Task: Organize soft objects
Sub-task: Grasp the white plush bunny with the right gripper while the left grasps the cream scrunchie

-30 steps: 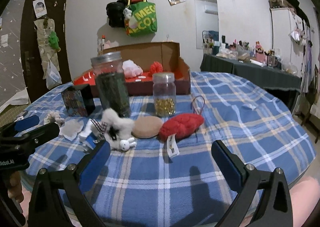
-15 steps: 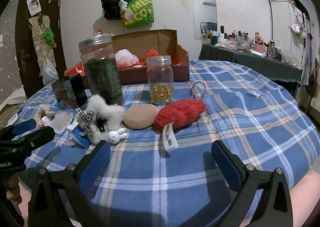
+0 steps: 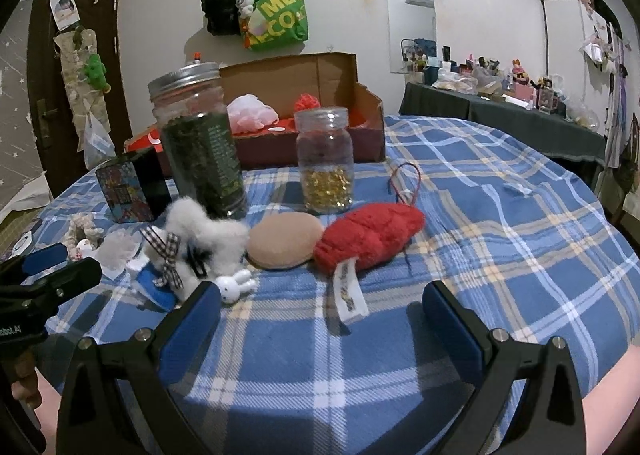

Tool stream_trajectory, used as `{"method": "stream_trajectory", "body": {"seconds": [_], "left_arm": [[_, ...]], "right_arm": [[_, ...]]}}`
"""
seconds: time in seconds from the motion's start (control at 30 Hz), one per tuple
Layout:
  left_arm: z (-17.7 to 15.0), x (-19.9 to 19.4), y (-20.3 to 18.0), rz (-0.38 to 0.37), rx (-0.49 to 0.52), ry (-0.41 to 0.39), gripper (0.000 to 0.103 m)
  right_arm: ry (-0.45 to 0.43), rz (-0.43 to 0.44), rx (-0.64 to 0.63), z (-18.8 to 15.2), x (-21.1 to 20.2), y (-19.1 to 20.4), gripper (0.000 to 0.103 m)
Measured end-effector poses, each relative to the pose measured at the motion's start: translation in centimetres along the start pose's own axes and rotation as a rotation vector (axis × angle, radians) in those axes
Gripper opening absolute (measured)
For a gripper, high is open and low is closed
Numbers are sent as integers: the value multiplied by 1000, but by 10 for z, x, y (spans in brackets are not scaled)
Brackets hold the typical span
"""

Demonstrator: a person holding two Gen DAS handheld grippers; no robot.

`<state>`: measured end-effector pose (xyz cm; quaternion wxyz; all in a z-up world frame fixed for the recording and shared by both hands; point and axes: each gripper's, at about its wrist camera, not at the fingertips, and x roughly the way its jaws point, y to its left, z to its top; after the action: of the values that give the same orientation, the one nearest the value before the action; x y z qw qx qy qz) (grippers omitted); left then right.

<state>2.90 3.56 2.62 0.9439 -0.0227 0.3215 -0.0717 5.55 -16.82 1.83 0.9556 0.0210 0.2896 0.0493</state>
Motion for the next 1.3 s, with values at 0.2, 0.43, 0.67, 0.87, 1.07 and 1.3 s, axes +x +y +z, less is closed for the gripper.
{"method": "stream_trajectory", "body": {"seconds": [0.2, 0.43, 0.67, 0.87, 1.07, 1.3], "left_arm": [[11, -3, 13, 11, -2, -9, 103], [26, 2, 29, -4, -10, 11, 103], [30, 14, 30, -62, 11, 53, 103], [32, 17, 29, -70, 74, 68, 103], [37, 7, 46, -33, 103, 58, 103], [39, 10, 66, -19, 94, 82, 103]], "right_arm": [[0, 18, -17, 11, 2, 12, 103], [-2, 49, -56, 26, 7, 28, 103], [24, 128, -51, 32, 14, 34, 103], [38, 157, -42, 31, 17, 36, 103], [41, 176, -37, 30, 19, 36, 103], [63, 215, -35, 26, 23, 42, 92]]}}
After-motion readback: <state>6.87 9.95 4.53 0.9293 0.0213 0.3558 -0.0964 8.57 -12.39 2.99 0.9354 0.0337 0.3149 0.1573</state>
